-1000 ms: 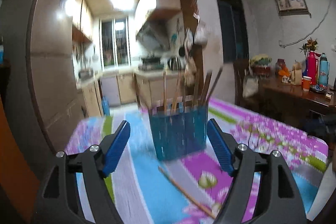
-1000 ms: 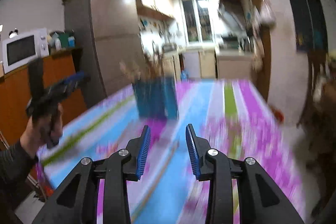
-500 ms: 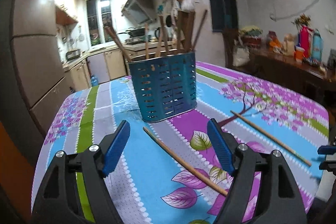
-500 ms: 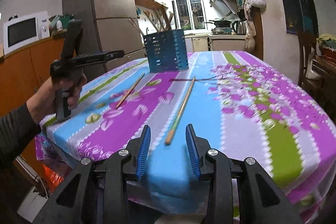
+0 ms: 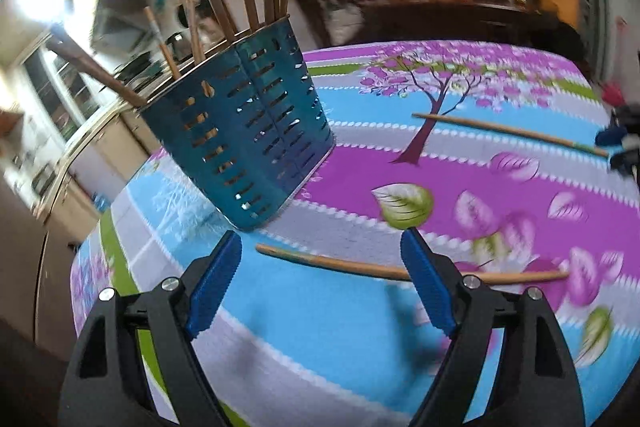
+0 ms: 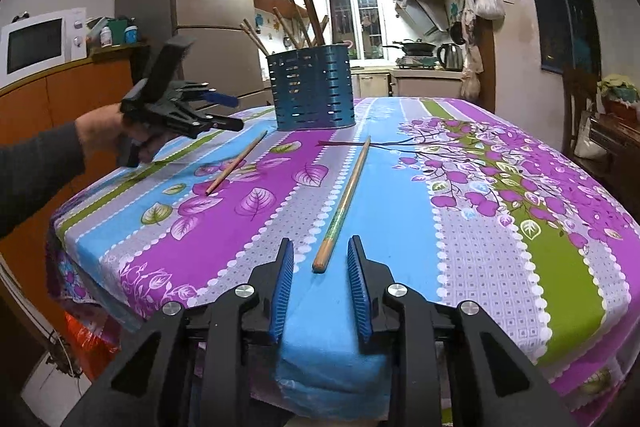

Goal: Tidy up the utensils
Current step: 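Move both grippers back over the last chopsticks on the tablecloth, then close the left gripper on a chopstick lying on the tablecloth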

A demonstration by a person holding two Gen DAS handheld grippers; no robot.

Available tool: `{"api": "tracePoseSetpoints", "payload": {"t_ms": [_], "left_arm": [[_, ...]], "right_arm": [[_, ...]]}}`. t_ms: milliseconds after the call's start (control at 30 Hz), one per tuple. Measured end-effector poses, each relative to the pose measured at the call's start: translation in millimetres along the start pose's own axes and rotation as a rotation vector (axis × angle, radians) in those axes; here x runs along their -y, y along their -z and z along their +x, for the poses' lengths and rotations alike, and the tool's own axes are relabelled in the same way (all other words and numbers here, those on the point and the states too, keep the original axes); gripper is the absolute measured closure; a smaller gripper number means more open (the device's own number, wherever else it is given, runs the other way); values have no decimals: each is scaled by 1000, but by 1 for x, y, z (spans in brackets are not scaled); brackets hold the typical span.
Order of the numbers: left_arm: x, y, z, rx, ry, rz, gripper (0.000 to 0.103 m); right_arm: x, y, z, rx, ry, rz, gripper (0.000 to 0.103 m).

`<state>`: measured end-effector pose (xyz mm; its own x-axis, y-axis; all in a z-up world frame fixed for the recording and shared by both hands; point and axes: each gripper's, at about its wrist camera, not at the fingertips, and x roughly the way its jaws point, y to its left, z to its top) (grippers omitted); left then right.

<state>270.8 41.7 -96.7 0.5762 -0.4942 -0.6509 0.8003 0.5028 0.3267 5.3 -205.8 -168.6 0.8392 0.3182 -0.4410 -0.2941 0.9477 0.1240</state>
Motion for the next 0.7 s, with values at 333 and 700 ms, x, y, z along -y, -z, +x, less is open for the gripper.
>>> {"api": "tracePoseSetpoints", "payload": {"t_ms": [333, 700], "left_arm": [[-23, -1, 44, -85, 281, 147, 41], [-54, 12, 70, -150, 501, 93, 42]], "right_arm": [[7, -8, 7, -53, -62, -64, 73], [12, -20, 16, -118, -80, -85, 73]]}}
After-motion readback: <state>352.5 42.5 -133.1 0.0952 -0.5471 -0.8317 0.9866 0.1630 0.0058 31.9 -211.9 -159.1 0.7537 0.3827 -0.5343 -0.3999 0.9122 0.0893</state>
